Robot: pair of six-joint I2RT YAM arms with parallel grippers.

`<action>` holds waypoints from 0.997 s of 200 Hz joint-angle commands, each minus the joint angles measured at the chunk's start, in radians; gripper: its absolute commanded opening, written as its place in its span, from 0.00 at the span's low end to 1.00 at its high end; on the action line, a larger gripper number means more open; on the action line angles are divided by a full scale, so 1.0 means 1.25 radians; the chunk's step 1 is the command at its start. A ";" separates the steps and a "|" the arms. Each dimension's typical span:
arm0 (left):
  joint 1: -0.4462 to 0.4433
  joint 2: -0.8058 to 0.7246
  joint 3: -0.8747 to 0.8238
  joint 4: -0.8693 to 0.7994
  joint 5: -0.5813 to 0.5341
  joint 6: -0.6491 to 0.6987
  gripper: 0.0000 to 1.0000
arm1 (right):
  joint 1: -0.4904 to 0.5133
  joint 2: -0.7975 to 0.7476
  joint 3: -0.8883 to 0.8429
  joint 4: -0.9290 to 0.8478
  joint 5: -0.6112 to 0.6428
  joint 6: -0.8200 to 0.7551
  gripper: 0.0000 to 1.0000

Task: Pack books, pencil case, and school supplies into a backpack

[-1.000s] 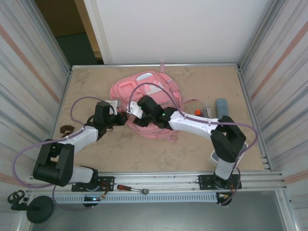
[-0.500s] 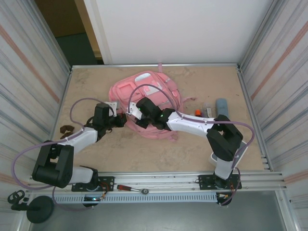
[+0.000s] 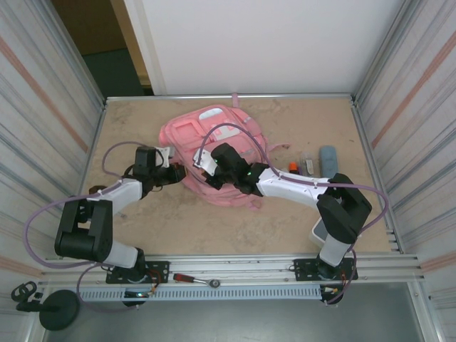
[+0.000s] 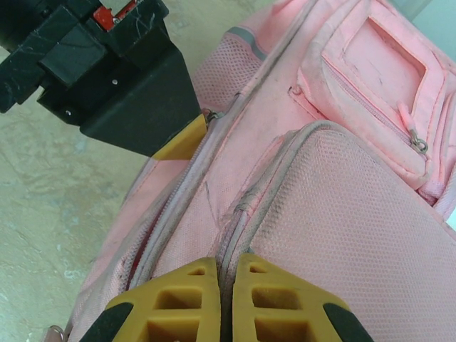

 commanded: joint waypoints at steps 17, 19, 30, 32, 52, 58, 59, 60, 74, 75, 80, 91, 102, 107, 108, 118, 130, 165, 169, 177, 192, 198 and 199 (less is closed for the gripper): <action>0.068 -0.094 -0.007 0.038 -0.075 0.021 0.00 | -0.023 -0.022 0.015 -0.130 0.046 0.029 0.00; 0.068 -0.101 -0.010 0.039 -0.072 0.022 0.00 | -0.025 -0.021 0.017 -0.133 0.046 0.030 0.00; 0.068 -0.135 -0.025 0.039 -0.059 0.032 0.00 | -0.027 -0.017 0.023 -0.141 0.047 0.033 0.00; 0.068 -0.141 -0.027 0.038 -0.061 0.035 0.00 | -0.028 -0.016 0.024 -0.143 0.047 0.033 0.00; 0.068 -0.183 -0.036 0.014 -0.099 0.070 0.00 | -0.032 -0.014 0.031 -0.156 0.050 0.031 0.00; 0.068 -0.188 -0.034 0.001 -0.121 0.077 0.00 | -0.033 -0.014 0.031 -0.160 0.051 0.032 0.00; 0.068 -0.188 -0.034 0.000 -0.126 0.078 0.00 | -0.033 -0.015 0.030 -0.160 0.050 0.032 0.00; 0.068 -0.189 -0.033 -0.003 -0.130 0.079 0.00 | -0.033 -0.015 0.030 -0.160 0.050 0.032 0.00; 0.072 -0.176 -0.014 -0.041 -0.188 0.087 0.00 | -0.036 -0.022 0.022 -0.166 0.042 0.027 0.00; 0.072 -0.174 -0.012 -0.044 -0.192 0.087 0.00 | -0.036 -0.024 0.022 -0.166 0.041 0.027 0.00; 0.074 -0.163 -0.001 -0.056 -0.204 0.087 0.00 | -0.037 -0.027 0.017 -0.165 0.037 0.026 0.00; 0.079 -0.134 0.023 -0.073 -0.219 0.086 0.00 | -0.039 -0.035 0.008 -0.163 0.020 0.024 0.00; 0.081 -0.102 0.045 -0.080 -0.225 0.085 0.00 | -0.040 -0.040 0.000 -0.160 0.003 0.024 0.00; 0.081 -0.089 0.053 -0.081 -0.226 0.083 0.00 | -0.040 -0.043 -0.003 -0.158 -0.004 0.024 0.00; 0.081 -0.087 0.055 -0.081 -0.227 0.083 0.00 | -0.040 -0.043 -0.003 -0.158 -0.005 0.024 0.00; 0.082 -0.069 0.067 -0.084 -0.224 0.083 0.00 | -0.039 -0.046 -0.005 -0.154 -0.018 0.027 0.00; 0.082 -0.062 0.070 -0.084 -0.220 0.080 0.01 | -0.037 -0.048 -0.004 -0.150 -0.031 0.031 0.00; 0.082 -0.116 0.037 -0.078 -0.231 0.072 0.10 | -0.034 -0.034 0.010 -0.135 -0.044 0.049 0.00; 0.082 -0.126 0.031 -0.076 -0.227 0.068 0.12 | -0.034 -0.031 0.013 -0.133 -0.045 0.052 0.00; 0.082 -0.149 0.016 -0.070 -0.216 0.064 0.18 | -0.032 -0.026 0.019 -0.132 -0.043 0.056 0.00; 0.081 -0.198 -0.012 -0.058 -0.184 0.056 0.31 | -0.029 -0.019 0.032 -0.122 -0.040 0.071 0.00; 0.080 -0.217 -0.024 -0.048 -0.166 0.054 0.36 | -0.029 -0.016 0.041 -0.120 -0.045 0.078 0.00; 0.079 -0.221 -0.027 -0.045 -0.164 0.053 0.36 | -0.029 -0.016 0.041 -0.119 -0.045 0.079 0.00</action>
